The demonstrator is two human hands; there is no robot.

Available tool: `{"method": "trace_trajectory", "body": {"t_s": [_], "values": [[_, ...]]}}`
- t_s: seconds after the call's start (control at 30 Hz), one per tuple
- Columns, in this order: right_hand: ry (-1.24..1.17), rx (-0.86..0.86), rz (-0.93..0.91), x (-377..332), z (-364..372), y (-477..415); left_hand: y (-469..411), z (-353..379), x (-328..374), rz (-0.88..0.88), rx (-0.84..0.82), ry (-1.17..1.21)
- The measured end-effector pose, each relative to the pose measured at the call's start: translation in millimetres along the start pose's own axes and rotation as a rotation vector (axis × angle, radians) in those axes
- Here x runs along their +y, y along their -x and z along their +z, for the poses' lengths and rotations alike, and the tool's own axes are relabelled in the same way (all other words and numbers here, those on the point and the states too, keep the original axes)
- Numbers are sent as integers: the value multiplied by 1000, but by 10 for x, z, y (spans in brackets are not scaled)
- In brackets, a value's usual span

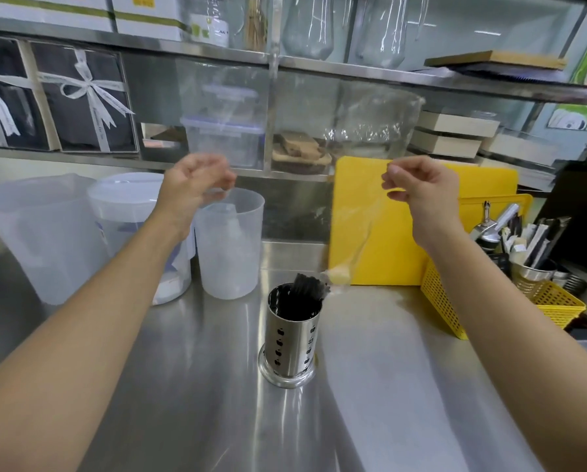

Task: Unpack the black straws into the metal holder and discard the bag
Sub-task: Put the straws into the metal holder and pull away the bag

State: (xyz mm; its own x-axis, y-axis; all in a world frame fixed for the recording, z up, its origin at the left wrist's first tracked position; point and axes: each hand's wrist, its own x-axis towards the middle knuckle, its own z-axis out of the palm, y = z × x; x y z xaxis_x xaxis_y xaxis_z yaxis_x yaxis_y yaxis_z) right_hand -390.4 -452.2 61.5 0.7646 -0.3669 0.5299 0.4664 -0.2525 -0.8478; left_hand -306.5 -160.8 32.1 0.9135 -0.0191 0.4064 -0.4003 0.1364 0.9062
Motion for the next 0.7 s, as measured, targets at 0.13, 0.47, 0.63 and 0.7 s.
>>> {"method": "trace_trajectory", "body": {"t_s": [0.13, 0.47, 0.63, 0.7], "values": [[-87, 60, -18, -91, -91, -55, 70, 51, -92, -30, -65, -114], [59, -103, 234, 329, -296, 307, 299, 413, -193, -111, -2, -9], [27, 43, 159, 349, -592, 355, 378, 711, -204, -127, -67, -13], [42, 75, 148, 354, -794, 369, 438, 899, -218, -135, -103, -25]]}}
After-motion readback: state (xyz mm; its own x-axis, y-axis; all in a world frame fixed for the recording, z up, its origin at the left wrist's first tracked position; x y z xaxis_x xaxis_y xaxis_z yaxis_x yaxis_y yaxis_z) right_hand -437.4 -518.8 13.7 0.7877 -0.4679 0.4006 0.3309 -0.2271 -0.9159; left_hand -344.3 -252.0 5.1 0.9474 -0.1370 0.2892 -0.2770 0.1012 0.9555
